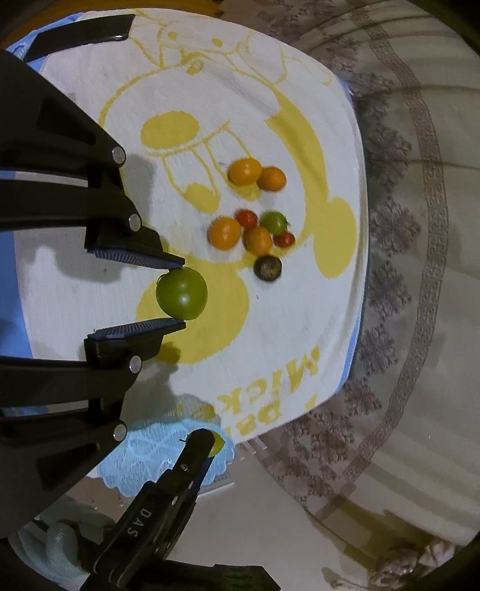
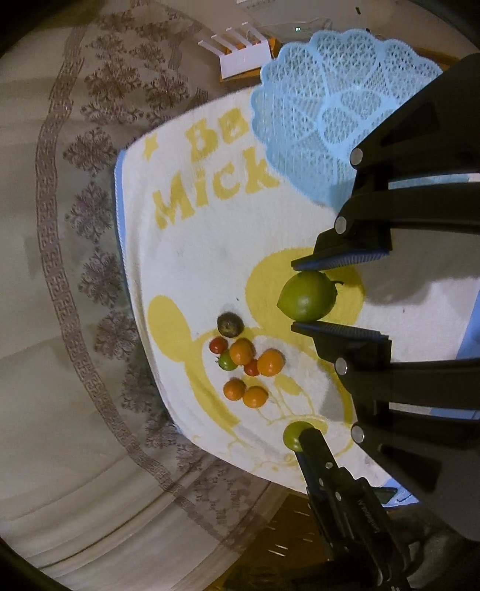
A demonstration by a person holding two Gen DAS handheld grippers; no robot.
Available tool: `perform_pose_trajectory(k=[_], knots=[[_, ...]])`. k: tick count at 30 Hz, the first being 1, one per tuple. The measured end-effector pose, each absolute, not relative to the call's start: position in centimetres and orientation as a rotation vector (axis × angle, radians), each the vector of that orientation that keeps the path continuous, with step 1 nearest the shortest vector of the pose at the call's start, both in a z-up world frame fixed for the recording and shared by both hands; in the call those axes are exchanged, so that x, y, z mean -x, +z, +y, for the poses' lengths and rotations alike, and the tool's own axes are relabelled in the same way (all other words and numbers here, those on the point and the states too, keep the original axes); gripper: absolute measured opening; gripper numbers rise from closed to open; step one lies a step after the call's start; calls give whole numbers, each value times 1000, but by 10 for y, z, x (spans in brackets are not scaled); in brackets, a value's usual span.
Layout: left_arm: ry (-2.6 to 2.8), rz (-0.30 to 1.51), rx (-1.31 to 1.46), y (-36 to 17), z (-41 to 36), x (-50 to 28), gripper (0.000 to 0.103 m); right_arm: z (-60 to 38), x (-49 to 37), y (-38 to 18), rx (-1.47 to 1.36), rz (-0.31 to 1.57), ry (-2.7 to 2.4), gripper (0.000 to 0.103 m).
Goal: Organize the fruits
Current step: 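Carry the green tomato in the left tool over the blue basket while the right tool carries its own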
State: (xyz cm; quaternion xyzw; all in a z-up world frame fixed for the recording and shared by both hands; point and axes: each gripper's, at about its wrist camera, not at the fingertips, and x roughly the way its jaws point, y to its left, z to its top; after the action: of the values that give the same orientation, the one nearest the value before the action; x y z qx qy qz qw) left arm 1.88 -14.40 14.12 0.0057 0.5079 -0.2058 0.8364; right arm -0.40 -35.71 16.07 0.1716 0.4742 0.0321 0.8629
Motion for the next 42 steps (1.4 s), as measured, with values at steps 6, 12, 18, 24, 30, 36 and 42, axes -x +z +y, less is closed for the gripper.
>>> perform_pose_trajectory(k=[6, 12, 18, 24, 30, 36, 42], knots=[[-483, 1056, -38, 149, -179, -7, 28, -395, 28, 168, -379, 968, 1, 28], [-549, 1036, -73, 156, -217, 8, 28, -433, 54, 171, -389, 945, -74, 28], [-620, 1021, -112, 159, -254, 20, 28, -463, 74, 171, -403, 935, -131, 28], [-698, 1040, -141, 153, -289, 28, 28, -482, 89, 157, -408, 957, -180, 28], [-763, 1087, -150, 139, -315, 31, 28, -494, 97, 138, -421, 996, -204, 28], [-793, 1147, -183, 116, -332, 31, 28, -499, 100, 121, -428, 1037, -222, 28], [-823, 1166, -216, 107, -346, 36, 28, -504, 101, 118, -432, 1046, -235, 28]])
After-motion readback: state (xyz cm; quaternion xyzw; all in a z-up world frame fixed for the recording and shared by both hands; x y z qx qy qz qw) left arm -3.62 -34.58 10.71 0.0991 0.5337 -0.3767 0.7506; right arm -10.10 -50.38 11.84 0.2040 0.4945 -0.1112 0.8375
